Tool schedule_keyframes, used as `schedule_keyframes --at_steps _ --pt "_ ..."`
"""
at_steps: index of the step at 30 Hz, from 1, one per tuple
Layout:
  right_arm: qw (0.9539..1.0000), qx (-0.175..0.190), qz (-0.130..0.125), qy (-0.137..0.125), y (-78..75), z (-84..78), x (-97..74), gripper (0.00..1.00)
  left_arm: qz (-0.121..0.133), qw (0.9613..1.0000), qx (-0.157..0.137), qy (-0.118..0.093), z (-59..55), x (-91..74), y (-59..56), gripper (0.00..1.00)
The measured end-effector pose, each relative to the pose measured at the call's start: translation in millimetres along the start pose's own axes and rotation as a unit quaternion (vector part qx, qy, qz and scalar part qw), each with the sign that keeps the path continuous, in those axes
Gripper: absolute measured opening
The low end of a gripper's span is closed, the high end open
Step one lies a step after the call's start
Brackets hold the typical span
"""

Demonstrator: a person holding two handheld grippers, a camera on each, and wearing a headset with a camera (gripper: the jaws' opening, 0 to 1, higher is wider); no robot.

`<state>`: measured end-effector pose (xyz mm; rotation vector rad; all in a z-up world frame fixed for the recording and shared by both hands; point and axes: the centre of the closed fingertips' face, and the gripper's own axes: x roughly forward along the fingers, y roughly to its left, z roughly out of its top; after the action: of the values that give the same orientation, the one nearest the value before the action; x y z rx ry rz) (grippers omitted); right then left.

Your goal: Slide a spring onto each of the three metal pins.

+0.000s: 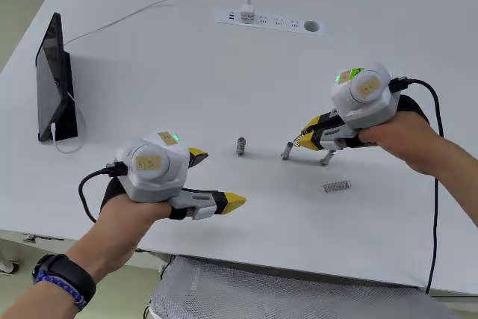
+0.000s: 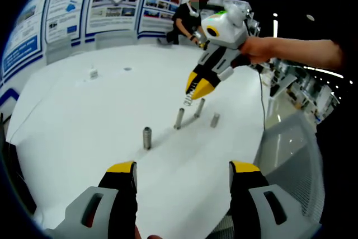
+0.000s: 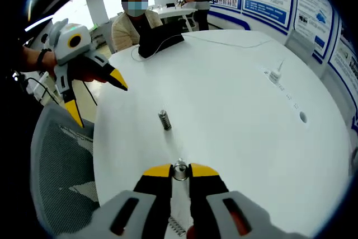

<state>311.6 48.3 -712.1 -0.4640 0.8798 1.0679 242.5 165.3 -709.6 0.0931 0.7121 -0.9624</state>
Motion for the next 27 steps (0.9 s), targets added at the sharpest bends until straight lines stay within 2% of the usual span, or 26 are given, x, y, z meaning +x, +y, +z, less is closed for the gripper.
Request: schedule_keyframes --at_steps 13,18,27 --pt "0.9998 -0.004 0.014 0.014 0.7 -0.9 13.9 0.13 0.004 0.9999 -0.013 0.002 -5.8 -5.5 3.4 0.67" --pt "0.9995 -0.016 0.014 0.024 0.4 -3.1 18.2 0.13 0.007 0.9998 -0.019 0.003 -10.1 -6.1 5.1 0.67" --pt "0.9984 -0.037 0.015 0.040 0.6 -4.5 25.3 0.13 0.005 0.9997 -0.023 0.004 -12.0 -5.2 1.6 0.66"
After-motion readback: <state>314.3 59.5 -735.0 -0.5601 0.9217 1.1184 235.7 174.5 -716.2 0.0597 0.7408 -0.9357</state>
